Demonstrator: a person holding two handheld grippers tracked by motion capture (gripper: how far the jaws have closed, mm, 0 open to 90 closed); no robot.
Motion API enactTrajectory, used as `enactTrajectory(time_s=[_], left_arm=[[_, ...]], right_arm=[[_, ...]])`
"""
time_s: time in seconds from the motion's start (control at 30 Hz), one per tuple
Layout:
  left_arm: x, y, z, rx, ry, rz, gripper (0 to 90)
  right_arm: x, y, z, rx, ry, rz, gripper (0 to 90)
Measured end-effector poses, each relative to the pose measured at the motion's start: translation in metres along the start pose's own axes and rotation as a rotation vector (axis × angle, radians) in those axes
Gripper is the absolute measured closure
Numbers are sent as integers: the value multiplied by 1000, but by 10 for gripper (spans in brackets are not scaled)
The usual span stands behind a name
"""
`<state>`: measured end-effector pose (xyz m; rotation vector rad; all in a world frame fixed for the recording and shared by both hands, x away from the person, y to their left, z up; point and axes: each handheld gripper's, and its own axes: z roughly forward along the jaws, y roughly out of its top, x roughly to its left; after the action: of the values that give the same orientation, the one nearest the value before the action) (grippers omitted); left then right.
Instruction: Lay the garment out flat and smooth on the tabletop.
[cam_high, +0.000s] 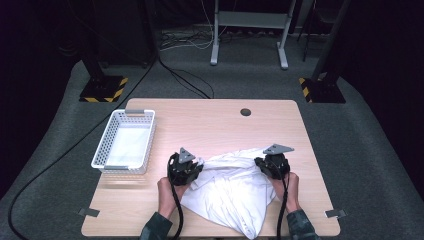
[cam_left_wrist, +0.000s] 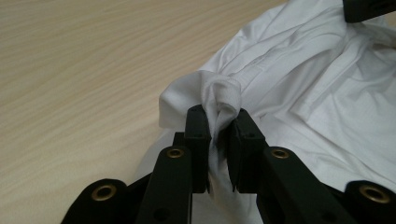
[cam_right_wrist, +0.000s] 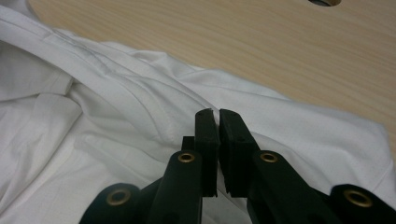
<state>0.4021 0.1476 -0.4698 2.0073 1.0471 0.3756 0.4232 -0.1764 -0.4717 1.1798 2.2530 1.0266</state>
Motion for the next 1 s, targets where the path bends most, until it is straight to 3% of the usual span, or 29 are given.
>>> enactTrajectory(time_s=[0.1,0.2,0.37,0.53,0.63,0.73,0.8,1.0], left_arm=[[3,5,0,-3,-5,0,791],[3,5,1,-9,-4,-1,791],[4,6,4,-16,-6,-5,791],[5,7,6,-31,-1,-11,792],[5,8,5,-41,-1,-8,793],[5,9,3,-47,-3,-3,794],[5,10,2,-50,-2,-1,794],[7,19,3,-54,11,13,794]], right_arm=[[-5,8,6,24,21,27,797],[-3,9,8,18,32,39,637],[15,4,20,46,49,-18,412],[33,-3,35,71,90,-47,301],[41,-5,41,88,1,-78,443],[38,-5,42,80,-28,-68,648],[36,-4,39,56,-31,-65,736],[29,14,30,0,-71,-86,805]])
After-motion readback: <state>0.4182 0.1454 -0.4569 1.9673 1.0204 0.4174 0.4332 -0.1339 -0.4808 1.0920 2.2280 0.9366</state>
